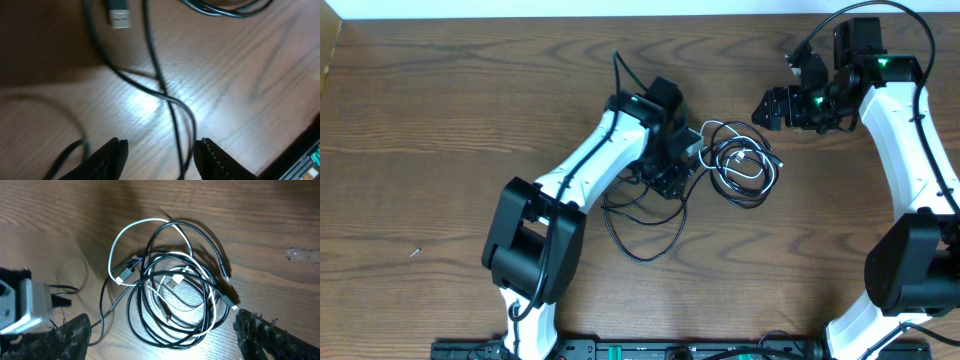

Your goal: Untangle cables

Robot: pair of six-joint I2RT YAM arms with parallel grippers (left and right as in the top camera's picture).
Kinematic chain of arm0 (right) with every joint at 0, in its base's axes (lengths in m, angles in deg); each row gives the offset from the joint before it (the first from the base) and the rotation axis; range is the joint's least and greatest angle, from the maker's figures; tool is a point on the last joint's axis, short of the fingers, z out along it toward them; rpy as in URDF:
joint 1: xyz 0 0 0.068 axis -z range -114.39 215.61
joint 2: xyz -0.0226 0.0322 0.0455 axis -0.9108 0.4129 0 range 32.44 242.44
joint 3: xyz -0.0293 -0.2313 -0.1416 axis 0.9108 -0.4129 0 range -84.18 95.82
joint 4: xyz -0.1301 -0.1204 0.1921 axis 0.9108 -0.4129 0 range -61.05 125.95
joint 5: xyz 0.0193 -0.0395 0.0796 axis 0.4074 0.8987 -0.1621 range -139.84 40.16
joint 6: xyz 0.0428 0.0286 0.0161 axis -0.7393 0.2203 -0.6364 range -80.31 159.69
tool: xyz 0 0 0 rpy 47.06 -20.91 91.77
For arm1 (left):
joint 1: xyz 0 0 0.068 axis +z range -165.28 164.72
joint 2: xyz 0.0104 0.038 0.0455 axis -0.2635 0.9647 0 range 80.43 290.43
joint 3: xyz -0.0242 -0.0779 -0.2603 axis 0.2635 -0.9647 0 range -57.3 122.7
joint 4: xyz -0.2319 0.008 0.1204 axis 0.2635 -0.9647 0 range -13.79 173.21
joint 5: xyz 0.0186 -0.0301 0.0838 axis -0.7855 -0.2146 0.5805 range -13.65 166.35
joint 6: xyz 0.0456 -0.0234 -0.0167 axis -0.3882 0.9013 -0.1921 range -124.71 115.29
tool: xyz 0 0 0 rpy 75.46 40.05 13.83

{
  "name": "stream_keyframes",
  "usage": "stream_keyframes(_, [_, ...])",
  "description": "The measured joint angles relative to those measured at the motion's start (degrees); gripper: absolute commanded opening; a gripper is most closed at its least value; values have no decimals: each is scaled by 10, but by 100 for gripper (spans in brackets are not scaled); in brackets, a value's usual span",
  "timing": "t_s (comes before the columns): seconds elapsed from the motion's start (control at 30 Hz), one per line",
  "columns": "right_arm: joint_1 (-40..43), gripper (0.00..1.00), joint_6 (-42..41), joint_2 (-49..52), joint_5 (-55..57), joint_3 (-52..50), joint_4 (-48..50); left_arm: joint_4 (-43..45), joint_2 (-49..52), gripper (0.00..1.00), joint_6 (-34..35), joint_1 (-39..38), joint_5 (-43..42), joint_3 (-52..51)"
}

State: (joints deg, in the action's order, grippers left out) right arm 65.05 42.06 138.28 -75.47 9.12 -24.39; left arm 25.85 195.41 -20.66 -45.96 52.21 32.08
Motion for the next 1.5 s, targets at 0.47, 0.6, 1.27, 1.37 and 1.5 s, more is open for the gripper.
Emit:
stream_keyframes(0.47, [0, 89, 0, 0, 0, 0, 1, 0, 44, 49, 41, -44, -4, 0])
stream_keyframes(0.6, [0, 89, 0, 0, 0, 0, 1, 0, 79, 49, 60, -44, -4, 0])
stream_keyframes(1.27, [0, 91, 0, 0, 0, 0, 2, 8, 97, 7, 87, -57, 3, 0])
stream_keyframes(1.37, [0, 91, 0, 0, 0, 0, 2, 7, 99, 7, 97, -54, 5, 0])
stream_keyframes(1.5, [0, 90, 0, 0, 0, 0, 2, 3, 99, 8, 106, -36, 5, 0])
